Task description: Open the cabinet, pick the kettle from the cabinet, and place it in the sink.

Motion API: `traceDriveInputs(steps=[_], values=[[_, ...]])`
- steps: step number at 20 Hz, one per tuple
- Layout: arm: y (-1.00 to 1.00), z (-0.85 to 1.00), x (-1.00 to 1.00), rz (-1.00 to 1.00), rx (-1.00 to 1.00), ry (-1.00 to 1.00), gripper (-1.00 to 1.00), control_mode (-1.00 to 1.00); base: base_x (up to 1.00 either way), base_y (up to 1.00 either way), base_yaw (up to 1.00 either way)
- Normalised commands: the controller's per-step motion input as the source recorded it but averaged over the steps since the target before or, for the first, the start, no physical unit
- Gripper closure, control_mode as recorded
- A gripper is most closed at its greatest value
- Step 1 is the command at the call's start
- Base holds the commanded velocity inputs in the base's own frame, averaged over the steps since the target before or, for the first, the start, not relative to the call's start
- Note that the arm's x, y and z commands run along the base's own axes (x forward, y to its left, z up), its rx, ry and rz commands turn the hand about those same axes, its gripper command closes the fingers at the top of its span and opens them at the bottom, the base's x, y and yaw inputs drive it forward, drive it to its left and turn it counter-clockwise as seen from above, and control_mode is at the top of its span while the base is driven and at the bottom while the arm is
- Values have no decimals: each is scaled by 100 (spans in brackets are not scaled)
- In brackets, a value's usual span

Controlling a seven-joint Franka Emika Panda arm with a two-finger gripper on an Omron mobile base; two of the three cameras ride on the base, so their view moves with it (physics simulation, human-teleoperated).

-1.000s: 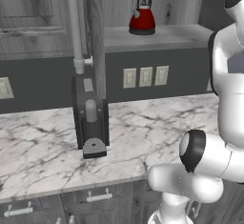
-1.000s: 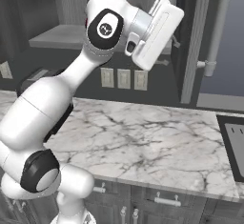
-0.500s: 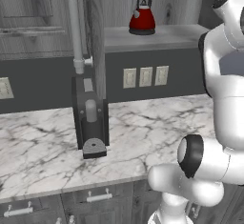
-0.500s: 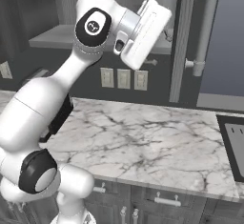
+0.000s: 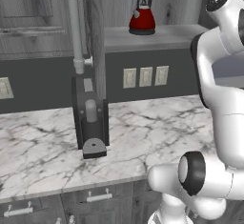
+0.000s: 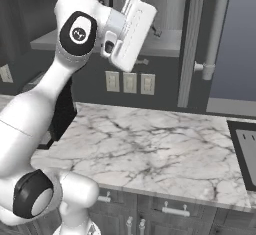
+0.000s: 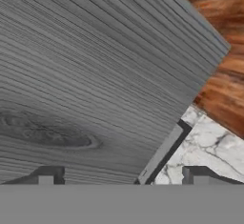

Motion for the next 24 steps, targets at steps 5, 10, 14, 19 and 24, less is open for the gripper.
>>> traceDriveInputs(steps=[5,10,14,19,24], values=[[44,9,-3,43,-9,5,-100,-100,0,0,0],[47,3,-11,51,-17,2,-100,-100,0,0,0],[44,1,-9,53,-17,0,-100,-100,0,0,0],[41,5,-4,53,-22,0,-100,-100,0,0,0],[34,11,0,48,-24,0,-100,-100,0,0,0]])
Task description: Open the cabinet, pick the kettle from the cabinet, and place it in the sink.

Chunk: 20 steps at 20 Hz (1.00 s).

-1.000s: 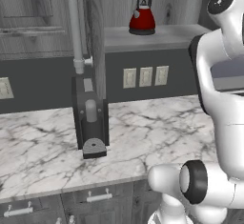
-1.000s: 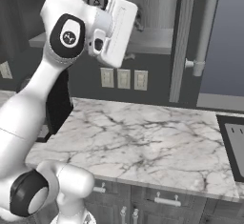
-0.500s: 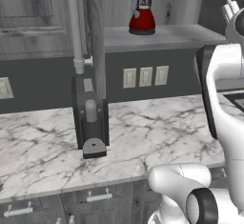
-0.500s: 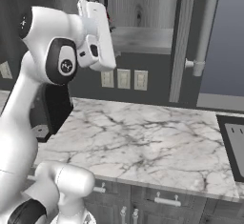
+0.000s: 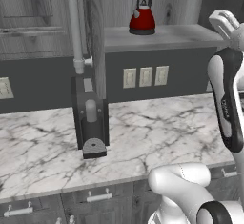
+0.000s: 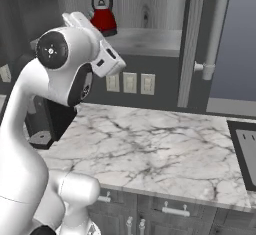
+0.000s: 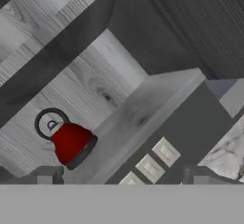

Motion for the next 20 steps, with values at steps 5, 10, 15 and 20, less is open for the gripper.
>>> traceDriveInputs(steps=[5,10,15,20], values=[[35,13,0,41,-26,0,-100,-100,0,0,0],[42,15,4,30,-28,2,-100,-100,0,0,0],[35,17,5,13,-27,10,-100,-100,0,0,0],[24,12,7,1,-21,6,-100,-100,0,0,0]])
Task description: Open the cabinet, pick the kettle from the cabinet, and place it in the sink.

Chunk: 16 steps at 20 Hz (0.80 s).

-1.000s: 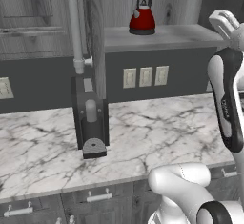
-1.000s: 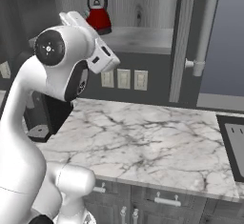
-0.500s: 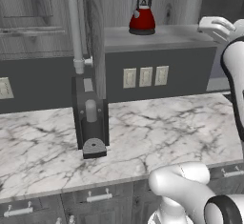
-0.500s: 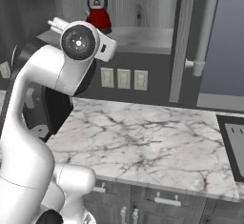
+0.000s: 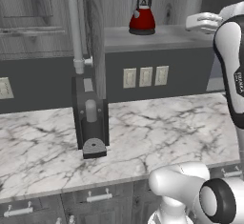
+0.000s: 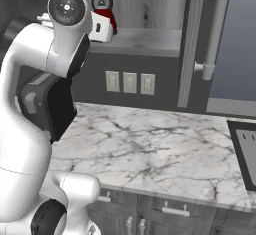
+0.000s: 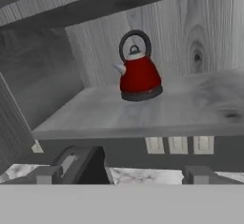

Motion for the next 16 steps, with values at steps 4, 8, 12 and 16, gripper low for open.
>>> traceDriveInputs(steps=[4,8,12,16], values=[[20,0,10,0,-14,-3,-100,-100,0,0,0],[26,-2,21,0,-8,-14,-100,-100,0,0,0],[19,1,30,0,-5,-10,-100,-100,0,0,0],[14,5,28,-4,-4,-2,-100,-100,0,0,0]])
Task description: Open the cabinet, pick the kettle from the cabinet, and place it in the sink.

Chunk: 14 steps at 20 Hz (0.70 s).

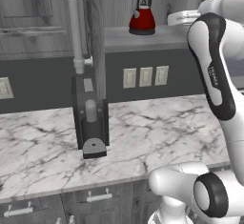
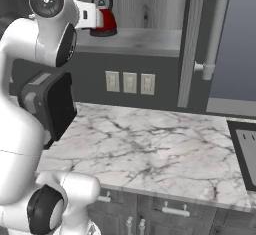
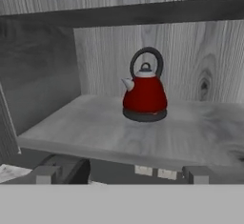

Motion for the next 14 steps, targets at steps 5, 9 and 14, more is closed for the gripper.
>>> traceDriveInputs(steps=[5,9,14], values=[[19,19,17,-5,-5,4,-100,-100,0,0,0],[16,17,21,-5,-3,2,-100,-100,0,0,0],[21,7,27,-10,-1,0,-100,-100,0,0,0]])
